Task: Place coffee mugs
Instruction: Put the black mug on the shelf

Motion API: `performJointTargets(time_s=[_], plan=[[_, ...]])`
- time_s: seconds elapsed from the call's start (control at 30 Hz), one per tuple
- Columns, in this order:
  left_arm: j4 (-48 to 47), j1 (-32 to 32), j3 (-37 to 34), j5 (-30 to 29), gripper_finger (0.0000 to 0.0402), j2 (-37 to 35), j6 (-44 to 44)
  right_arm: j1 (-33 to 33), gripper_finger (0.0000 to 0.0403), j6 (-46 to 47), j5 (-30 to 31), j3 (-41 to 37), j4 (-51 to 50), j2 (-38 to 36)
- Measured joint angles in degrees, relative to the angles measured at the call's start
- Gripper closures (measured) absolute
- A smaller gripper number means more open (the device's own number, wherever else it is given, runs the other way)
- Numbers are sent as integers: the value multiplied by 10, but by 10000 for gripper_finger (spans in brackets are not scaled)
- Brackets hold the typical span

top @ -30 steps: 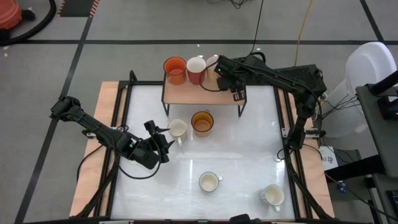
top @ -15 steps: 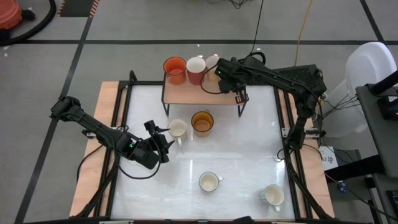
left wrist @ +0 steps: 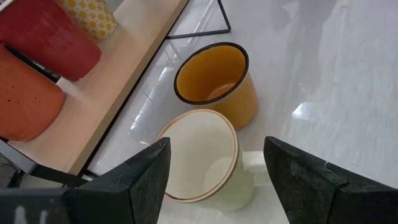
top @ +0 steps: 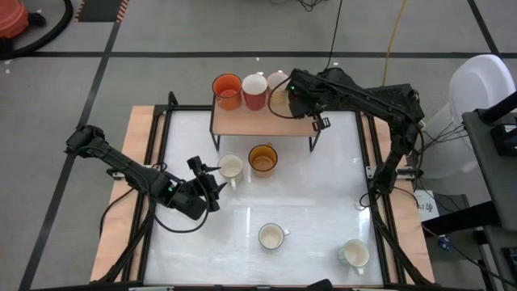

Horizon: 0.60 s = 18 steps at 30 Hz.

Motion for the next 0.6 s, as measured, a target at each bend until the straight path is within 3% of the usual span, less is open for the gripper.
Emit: performJointTargets(time_s=[0.6], plan=[[0,0,0,0,140,0,2,-111,397,-61,-207,0,11,0]])
